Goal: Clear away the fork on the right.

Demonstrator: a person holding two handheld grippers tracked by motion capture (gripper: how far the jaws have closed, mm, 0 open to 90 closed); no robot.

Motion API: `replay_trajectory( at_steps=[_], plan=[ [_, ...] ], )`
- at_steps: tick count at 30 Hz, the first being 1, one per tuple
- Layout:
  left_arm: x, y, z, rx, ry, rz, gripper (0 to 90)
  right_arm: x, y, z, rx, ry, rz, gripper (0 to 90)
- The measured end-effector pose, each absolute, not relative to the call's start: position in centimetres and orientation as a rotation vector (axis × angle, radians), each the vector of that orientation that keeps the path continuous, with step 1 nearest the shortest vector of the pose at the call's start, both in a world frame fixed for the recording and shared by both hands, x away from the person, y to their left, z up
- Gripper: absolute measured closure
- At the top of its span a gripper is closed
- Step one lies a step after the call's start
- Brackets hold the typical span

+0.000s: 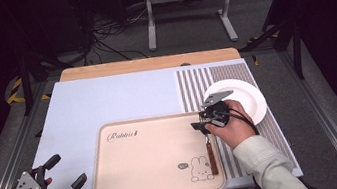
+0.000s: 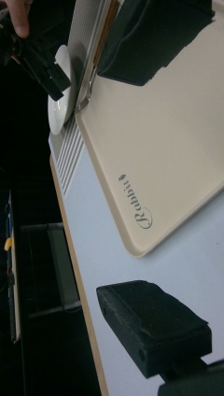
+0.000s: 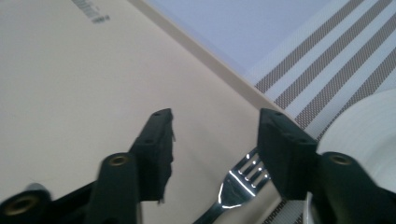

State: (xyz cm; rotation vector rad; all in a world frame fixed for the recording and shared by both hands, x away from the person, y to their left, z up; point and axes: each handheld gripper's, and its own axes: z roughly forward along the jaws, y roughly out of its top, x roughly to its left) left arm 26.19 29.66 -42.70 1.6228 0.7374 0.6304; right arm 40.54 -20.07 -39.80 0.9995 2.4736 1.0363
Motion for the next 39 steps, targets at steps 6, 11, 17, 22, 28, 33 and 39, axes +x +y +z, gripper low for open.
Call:
replay_trajectory(
  at_steps=[6,11,17,22,28,33,39],
  plan=[
    [26.2,29.6,-42.7,1.629,0.737,0.629,1.0,39.4,-21.3,-38.3,0.912,2.415,1.16,28.2],
    [26.1,29.7,-42.7,1.623,0.739,0.63,1.0,37.9,-22.9,-36.9,0.819,2.339,1.258,20.8],
    [26.2,29.6,-42.7,1.628,0.737,0.631,1.0,36.4,-25.2,-36.2,0.763,2.247,1.335,16.8],
    [26.2,29.7,-42.7,1.62,0.74,0.632,1.0,35.4,-27.2,-36.2,0.763,2.178,1.401,16.5],
    [26.1,29.7,-42.7,1.62,0.741,0.631,1.0,34.4,-29.6,-36.5,0.748,2.112,1.452,15.6],
    [26.1,29.8,-42.7,1.619,0.742,0.632,0.9,33.7,-31.3,-37.0,0.735,2.075,1.473,14.6],
    [26.1,29.8,-42.7,1.618,0.743,0.632,0.9,32.7,-33.3,-38.1,0.739,2.032,1.5,14.6]
  ],
)
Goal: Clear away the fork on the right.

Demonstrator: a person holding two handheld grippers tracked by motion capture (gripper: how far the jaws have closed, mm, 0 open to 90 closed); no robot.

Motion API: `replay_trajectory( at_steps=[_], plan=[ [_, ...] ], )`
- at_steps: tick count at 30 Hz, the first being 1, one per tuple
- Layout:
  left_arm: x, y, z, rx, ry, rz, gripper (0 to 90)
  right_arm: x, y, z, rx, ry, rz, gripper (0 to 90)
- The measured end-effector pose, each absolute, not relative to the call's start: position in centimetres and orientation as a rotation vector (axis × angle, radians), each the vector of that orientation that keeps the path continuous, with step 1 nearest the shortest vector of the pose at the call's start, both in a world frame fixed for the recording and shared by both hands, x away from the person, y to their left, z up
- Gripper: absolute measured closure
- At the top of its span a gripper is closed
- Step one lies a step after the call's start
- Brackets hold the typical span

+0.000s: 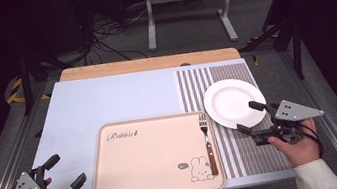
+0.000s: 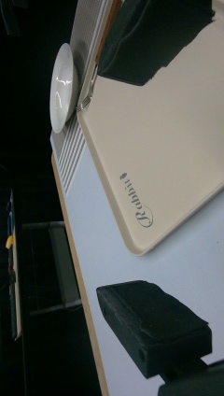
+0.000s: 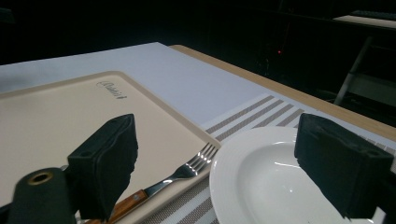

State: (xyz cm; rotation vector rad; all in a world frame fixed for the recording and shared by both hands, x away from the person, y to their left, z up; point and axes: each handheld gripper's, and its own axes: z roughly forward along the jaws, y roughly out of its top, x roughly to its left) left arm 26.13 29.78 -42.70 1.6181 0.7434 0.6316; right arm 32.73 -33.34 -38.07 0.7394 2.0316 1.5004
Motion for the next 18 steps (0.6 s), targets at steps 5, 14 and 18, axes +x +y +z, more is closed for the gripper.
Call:
replay_trajectory(
  at_steps=[5,14,18],
  plan=[
    [26.1,29.8,-42.7,1.617,0.745,0.632,0.9,32.2,-34.7,-39.2,0.762,1.993,1.53,14.5],
    [26.1,29.9,-42.7,1.613,0.744,0.629,0.9,31.6,-36.4,-41.5,0.801,1.967,1.545,14.3],
    [26.1,29.9,-42.7,1.609,0.741,0.63,0.9,31.4,-36.7,-42.4,0.805,1.961,1.542,14.3]
  ],
)
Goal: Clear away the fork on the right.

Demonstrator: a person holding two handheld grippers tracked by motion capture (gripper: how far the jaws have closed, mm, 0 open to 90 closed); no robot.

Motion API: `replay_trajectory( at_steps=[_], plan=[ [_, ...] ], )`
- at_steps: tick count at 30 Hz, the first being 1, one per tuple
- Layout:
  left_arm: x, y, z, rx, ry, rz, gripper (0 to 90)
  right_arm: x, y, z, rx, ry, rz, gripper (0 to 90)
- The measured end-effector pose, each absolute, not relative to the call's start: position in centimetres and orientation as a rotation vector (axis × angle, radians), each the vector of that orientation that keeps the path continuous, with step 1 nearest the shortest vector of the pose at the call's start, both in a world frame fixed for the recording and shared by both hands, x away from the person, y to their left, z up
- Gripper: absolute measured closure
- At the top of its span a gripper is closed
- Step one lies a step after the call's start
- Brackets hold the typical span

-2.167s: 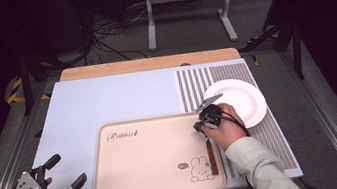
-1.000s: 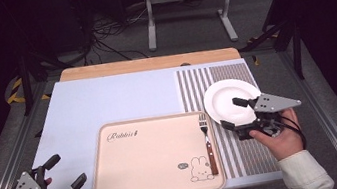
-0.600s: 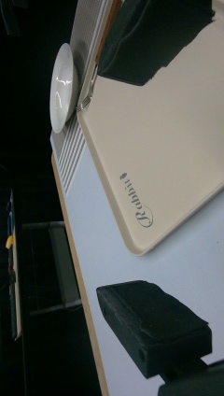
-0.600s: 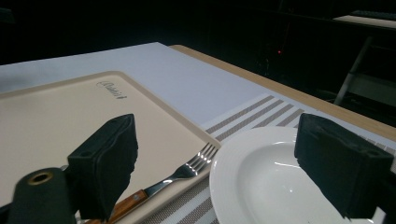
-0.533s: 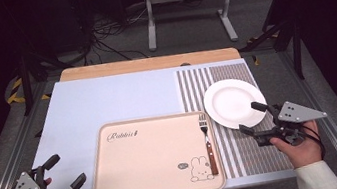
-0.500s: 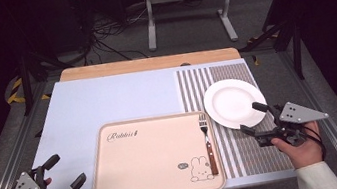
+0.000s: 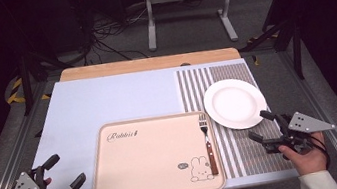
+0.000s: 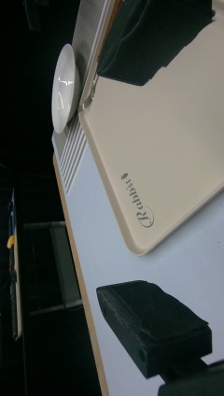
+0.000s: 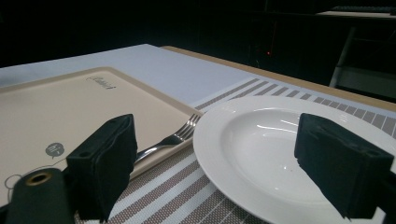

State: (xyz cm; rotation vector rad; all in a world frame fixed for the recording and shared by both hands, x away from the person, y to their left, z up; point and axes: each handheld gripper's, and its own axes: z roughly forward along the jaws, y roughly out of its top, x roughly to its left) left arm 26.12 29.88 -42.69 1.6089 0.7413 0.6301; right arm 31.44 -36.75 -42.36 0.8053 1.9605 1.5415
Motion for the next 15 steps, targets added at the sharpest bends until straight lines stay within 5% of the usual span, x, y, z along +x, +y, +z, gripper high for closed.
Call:
replay_trajectory(
  at_steps=[15],
  plan=[
    [26.2,30.0,-42.7,1.597,0.744,0.623,0.9,31.3,-36.8,-44.5,0.827,1.993,1.519,14.5]
  ],
)
